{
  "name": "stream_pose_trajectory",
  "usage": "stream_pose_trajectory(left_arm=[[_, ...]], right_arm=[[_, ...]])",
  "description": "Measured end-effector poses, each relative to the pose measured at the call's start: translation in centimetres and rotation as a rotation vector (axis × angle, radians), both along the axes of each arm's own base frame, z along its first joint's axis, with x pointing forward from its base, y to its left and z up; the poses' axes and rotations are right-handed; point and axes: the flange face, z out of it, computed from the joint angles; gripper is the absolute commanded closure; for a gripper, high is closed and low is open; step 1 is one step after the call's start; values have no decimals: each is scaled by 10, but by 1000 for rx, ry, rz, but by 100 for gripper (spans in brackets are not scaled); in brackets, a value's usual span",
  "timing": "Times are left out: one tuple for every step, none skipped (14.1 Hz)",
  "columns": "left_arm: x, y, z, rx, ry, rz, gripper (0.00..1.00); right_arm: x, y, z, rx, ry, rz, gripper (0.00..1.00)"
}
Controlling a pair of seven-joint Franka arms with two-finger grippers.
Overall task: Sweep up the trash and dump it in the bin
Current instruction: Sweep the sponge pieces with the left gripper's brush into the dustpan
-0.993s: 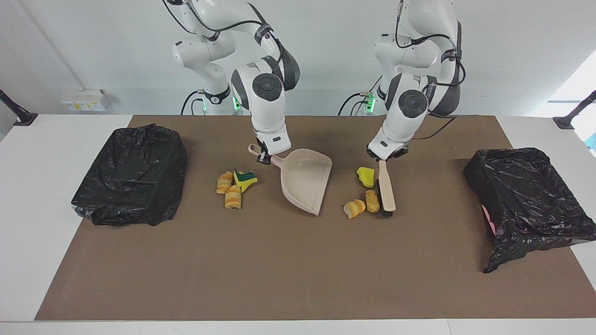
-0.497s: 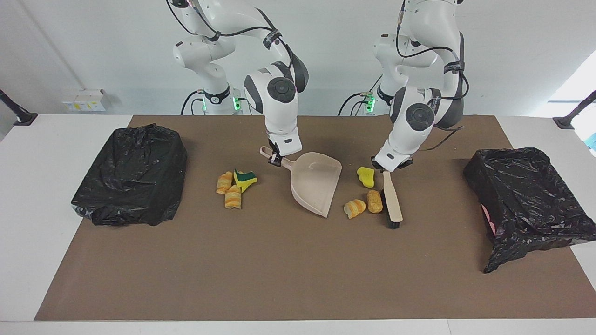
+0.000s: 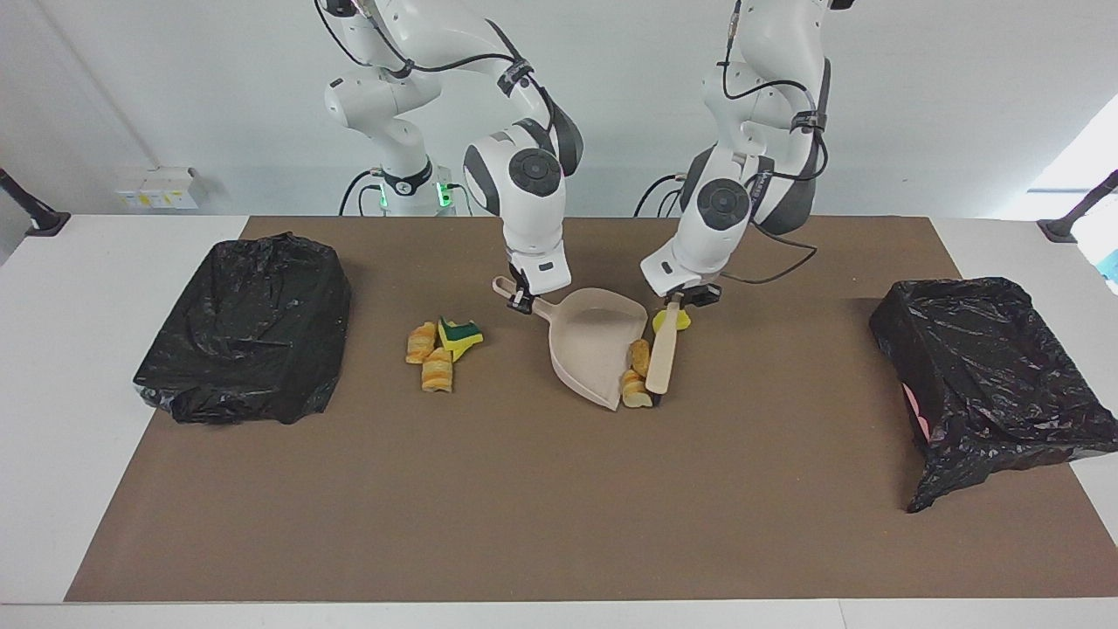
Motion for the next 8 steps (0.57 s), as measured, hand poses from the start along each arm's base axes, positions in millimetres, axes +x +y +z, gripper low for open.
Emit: stream_pose_trajectory(left_arm=[[-15,-21,2,-7,13,-39,100],[-28,-37,4,-8,24,-71,100],[-35,-46,6,-3,37,-89,100],[-35,-46,9,-1,42,-89,100],[-30,-42,13,3,42,-61,100],[-23,-37,17,12,36,-2,100],[-17,-32,20,28,27,87,100],[-13,-29,23,45,18,169,100]], right_arm=[[0,0,0,0,0,-1,100],[0,0,0,0,0,-1,100],[0,0,0,0,0,-1,100],[0,0,0,0,0,-1,100],[0,0,0,0,0,-1,100],[0,0,0,0,0,-1,100],[0,0,0,0,0,-1,100],[0,0,0,0,0,-1,100]])
